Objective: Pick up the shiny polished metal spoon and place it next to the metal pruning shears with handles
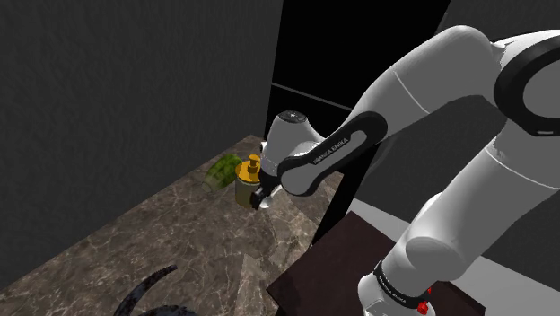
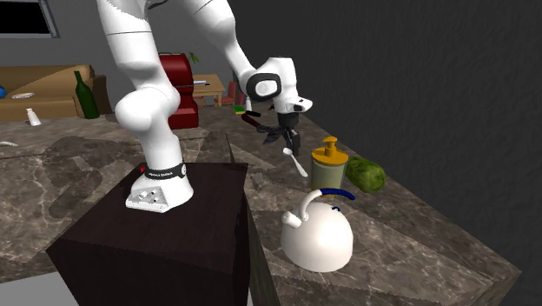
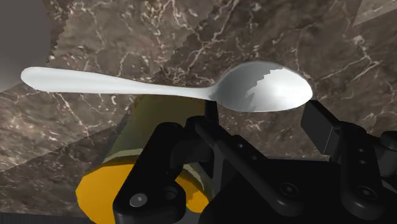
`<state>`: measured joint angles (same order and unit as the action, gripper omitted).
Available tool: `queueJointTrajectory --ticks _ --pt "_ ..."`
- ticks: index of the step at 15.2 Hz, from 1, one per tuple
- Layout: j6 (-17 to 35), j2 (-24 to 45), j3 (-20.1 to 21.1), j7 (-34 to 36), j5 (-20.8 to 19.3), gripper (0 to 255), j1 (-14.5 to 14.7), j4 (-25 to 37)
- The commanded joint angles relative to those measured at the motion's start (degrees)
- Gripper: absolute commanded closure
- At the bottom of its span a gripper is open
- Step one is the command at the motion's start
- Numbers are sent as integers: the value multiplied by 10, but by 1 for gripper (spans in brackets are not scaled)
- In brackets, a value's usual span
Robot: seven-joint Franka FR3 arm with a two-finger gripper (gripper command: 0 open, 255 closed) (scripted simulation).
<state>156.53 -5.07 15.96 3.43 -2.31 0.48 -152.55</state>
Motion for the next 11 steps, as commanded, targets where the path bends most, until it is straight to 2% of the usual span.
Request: queueJointTrajectory --ticks 1,6,11 --pt "-12 23 18 44 -21 255 7 33" --pt "-41 92 45 148 -84 255 33 121" --pt "-81 167 53 233 -137 255 75 222"
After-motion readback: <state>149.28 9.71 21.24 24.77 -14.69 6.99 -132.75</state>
